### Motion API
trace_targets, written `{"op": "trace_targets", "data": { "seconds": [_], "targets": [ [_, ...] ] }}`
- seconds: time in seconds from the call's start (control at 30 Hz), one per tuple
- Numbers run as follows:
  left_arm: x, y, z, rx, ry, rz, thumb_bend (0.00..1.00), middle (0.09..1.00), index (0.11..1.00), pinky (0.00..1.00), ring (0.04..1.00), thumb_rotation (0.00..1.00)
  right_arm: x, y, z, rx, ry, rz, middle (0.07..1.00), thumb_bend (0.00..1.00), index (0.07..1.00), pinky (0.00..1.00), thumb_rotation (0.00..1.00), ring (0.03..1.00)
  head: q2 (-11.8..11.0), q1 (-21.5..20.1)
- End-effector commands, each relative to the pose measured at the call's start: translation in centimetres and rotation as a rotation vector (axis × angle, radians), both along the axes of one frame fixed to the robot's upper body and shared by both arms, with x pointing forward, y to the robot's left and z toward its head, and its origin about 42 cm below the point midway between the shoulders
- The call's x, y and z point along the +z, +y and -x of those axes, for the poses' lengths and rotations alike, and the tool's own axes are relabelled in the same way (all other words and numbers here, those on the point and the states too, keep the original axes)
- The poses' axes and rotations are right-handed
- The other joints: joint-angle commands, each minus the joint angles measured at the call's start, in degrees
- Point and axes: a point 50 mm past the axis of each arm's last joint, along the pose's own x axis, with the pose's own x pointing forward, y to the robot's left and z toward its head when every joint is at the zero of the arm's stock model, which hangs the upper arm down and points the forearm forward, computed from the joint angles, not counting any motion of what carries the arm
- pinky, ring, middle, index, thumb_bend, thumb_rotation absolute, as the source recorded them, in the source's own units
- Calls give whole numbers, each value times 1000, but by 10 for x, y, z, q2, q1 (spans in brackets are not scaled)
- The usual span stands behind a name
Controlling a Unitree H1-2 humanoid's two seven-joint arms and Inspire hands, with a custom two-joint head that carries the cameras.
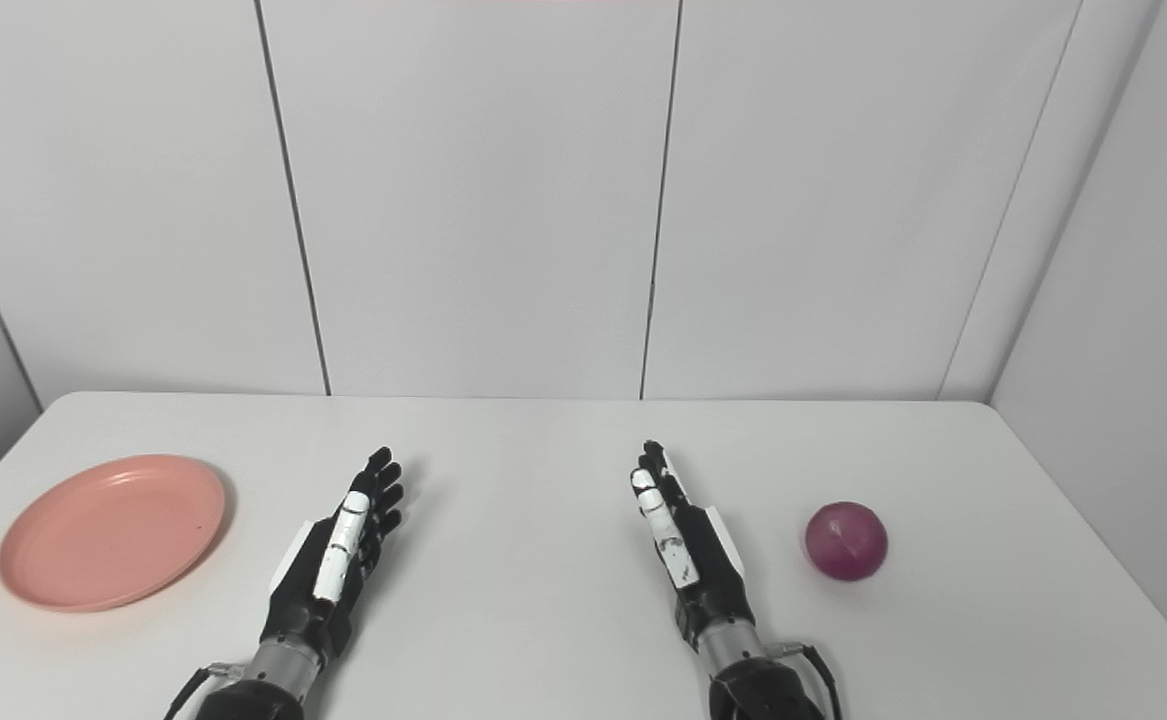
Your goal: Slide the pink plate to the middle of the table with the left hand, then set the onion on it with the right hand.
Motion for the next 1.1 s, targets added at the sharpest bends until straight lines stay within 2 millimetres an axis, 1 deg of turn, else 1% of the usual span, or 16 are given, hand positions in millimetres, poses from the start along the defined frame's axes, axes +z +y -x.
{"op": "trace_targets", "data": {
  "seconds": [0.0, 0.07, 0.27, 0.53, 1.0, 1.07],
  "targets": [
    [29, -12, -12, -12, -98, 19, 563, 996, 990, 1000, 1000, 1000, 28, 1, -10, 25, -107, -3, 1000, 609, 1000, 1000, 954, 1000, 1, 3],
    [29, -12, -13, -11, -100, 20, 557, 995, 989, 1000, 998, 1000, 29, 1, -10, 26, -109, 0, 1000, 597, 1000, 1000, 966, 1000, -1, 6],
    [30, -14, -13, -13, -99, 20, 569, 998, 991, 1000, 1000, 1000, 28, -1, -10, 26, -106, -1, 1000, 598, 1000, 1000, 956, 1000, 0, 9],
    [30, -13, -13, -8, -98, 15, 564, 995, 990, 1000, 1000, 1000, 29, -1, -11, 24, -111, 6, 1000, 577, 1000, 1000, 970, 1000, 0, 10],
    [32, -11, -15, 8, -104, 44, 559, 991, 985, 1000, 995, 1000, 27, -1, -10, 22, -102, 0, 1000, 594, 1000, 1000, 960, 1000, 0, 11],
    [32, -11, -15, 6, -106, 46, 565, 993, 987, 1000, 995, 1000, 26, -2, -10, 18, -107, 7, 1000, 593, 1000, 1000, 963, 1000, -4, 25]
  ]
}}
